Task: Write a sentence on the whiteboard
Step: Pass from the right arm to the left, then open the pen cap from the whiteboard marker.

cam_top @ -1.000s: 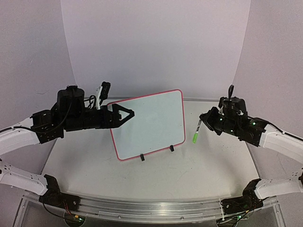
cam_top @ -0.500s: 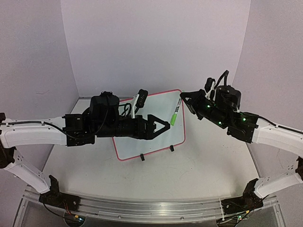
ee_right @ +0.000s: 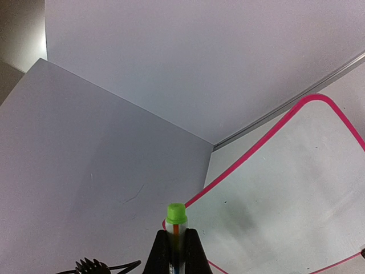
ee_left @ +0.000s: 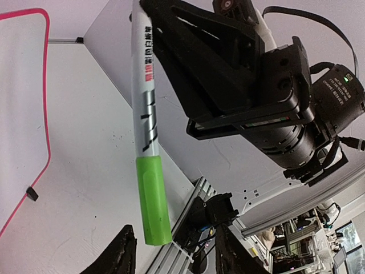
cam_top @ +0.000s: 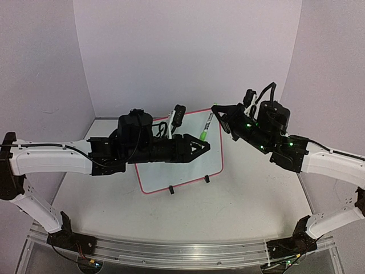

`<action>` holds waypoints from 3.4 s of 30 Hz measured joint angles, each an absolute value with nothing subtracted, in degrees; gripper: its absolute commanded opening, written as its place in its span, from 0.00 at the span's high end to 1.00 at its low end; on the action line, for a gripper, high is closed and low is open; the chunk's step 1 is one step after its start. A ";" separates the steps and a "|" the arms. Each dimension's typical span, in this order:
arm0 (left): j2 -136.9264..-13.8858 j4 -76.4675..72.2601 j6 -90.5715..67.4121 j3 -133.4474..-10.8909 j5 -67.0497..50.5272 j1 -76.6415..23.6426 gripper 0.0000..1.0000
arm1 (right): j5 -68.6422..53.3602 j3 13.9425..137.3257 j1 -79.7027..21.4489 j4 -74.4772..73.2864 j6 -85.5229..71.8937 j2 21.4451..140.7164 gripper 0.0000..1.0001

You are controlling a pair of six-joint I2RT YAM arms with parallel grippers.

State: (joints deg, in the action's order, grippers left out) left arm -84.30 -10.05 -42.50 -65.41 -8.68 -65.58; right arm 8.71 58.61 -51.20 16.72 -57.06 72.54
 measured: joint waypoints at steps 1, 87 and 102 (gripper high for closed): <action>-84.56 -10.50 -42.75 -65.42 -8.84 -65.58 0.66 | 8.71 58.61 -51.22 16.72 -57.11 72.62 1.00; -82.92 26.91 -11.76 -66.02 -47.83 -57.41 1.00 | -65.36 67.28 -44.80 -20.43 -25.10 81.68 0.13; -82.29 25.93 -14.65 -66.00 -44.83 -56.06 1.00 | -64.76 67.05 -44.86 -20.45 -25.25 83.35 0.21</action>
